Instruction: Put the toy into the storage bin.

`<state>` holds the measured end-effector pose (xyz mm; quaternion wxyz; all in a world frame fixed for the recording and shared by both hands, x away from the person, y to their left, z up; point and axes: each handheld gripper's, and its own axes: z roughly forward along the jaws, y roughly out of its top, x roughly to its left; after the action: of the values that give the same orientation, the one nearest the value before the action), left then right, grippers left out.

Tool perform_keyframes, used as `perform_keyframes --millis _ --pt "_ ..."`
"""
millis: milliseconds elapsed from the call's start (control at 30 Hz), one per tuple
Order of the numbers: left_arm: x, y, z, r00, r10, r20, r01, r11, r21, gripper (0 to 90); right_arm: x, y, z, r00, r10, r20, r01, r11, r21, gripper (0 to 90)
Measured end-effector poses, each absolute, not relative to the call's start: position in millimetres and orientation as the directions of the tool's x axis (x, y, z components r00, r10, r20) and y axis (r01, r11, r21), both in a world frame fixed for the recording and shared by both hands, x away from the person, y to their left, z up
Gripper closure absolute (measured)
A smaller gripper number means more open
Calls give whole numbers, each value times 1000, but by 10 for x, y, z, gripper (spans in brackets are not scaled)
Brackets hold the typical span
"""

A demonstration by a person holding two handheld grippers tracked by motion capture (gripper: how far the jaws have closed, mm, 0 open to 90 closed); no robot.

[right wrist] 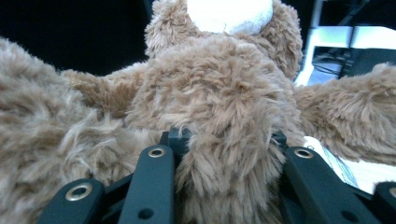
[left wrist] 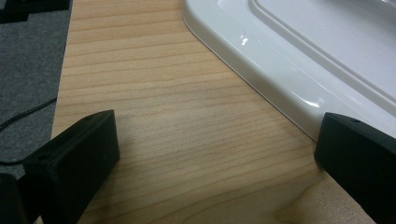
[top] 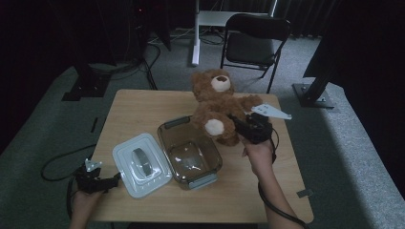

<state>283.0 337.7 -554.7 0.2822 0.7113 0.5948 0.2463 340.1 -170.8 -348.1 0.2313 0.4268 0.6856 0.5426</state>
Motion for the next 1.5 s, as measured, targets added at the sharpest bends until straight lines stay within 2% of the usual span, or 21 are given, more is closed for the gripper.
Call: perform_keyframes --millis 333,567,767,900,1067,1500 --pt "2830 3377 -5547 171 985 14 707 -133 694 7 3176 -1278 -3503 -614 775 149 313 67 947 668" --pt "2830 3377 -5547 171 985 15 707 -133 694 7 3142 -1063 -3783 -644 751 146 350 120 929 668" --pt "2829 3375 -5548 169 986 13 707 -130 695 7 3155 -952 -4015 -669 736 106 377 213 901 667" --pt "2829 3375 -5549 169 986 13 707 -130 696 7 3149 -983 -4098 -678 730 87 374 241 895 668" --pt "2829 3377 -5548 171 985 14 708 -133 694 7 3130 -1001 -4146 -717 697 4 347 351 870 667" --pt "2828 3372 -5550 168 986 13 706 -129 696 7 3140 -1380 -4212 -795 606 26 370 452 811 660"
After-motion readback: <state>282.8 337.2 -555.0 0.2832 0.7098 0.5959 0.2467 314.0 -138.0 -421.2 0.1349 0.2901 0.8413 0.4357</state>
